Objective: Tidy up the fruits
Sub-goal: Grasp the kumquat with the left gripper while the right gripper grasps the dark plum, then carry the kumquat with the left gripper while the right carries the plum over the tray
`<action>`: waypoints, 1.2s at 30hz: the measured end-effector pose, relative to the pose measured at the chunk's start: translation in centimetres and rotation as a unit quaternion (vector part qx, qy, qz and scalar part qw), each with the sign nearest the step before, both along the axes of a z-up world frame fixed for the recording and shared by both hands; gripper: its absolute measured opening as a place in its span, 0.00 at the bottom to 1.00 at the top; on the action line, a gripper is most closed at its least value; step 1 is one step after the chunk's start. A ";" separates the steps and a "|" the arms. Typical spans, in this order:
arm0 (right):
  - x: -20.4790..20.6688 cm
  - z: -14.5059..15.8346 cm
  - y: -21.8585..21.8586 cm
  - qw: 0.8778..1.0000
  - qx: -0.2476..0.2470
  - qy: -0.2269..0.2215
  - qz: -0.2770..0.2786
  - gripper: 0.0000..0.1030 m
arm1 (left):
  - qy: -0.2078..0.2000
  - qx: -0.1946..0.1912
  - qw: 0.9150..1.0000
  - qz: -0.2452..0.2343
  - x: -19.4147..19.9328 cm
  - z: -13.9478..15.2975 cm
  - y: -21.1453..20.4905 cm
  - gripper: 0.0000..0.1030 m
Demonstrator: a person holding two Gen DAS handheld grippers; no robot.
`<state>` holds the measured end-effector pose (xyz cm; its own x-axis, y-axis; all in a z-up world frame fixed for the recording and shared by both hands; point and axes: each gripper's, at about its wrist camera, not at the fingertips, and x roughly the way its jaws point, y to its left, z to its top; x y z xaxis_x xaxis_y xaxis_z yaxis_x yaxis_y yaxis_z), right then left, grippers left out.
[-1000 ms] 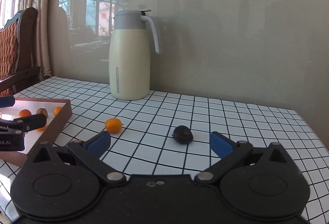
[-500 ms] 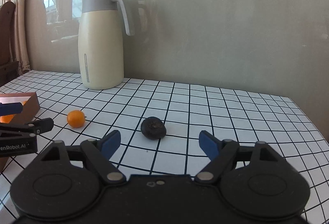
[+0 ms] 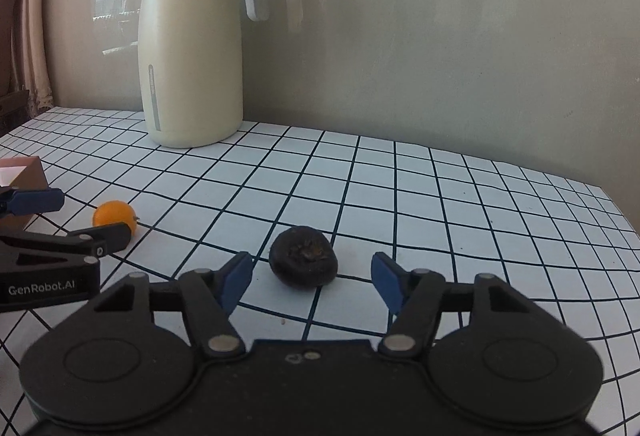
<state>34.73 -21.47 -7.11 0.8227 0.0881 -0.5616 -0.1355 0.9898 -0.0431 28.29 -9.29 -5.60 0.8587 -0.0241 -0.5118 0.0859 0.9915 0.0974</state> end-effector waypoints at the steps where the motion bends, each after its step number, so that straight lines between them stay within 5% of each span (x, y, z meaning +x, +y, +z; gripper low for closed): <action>1: 0.2 -0.1 -0.1 1.000 0.003 0.002 0.000 0.50 | 0.003 -0.001 1.000 0.003 0.2 -0.1 -0.1 0.76; 8: 1.5 -0.6 -0.4 1.000 0.013 0.010 0.006 0.43 | 0.026 -0.008 1.000 0.010 1.3 -0.4 -0.2 0.65; 10: 2.0 -0.8 -0.3 1.000 0.015 0.018 0.013 0.33 | 0.034 -0.004 0.999 0.009 1.8 -0.6 -0.3 0.58; 13: 2.0 -0.9 -0.1 1.000 0.012 0.020 0.017 0.32 | 0.036 0.003 0.999 0.004 1.8 -0.6 -0.7 0.34; 24: -0.5 0.9 -1.2 1.000 0.018 0.006 -0.004 0.32 | -0.002 -0.014 1.000 -0.021 -2.2 1.1 -1.1 0.35; 36: -9.1 3.4 -1.3 1.000 0.019 -0.011 -0.015 0.32 | -0.035 -0.025 0.999 -0.031 -11.6 3.9 1.9 0.35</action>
<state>25.64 -22.79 -3.71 0.8379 0.0844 -0.5393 -0.1053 0.9944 -0.0080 16.68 -7.40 -1.75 0.8888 -0.1019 -0.4468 0.1412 0.9884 0.0555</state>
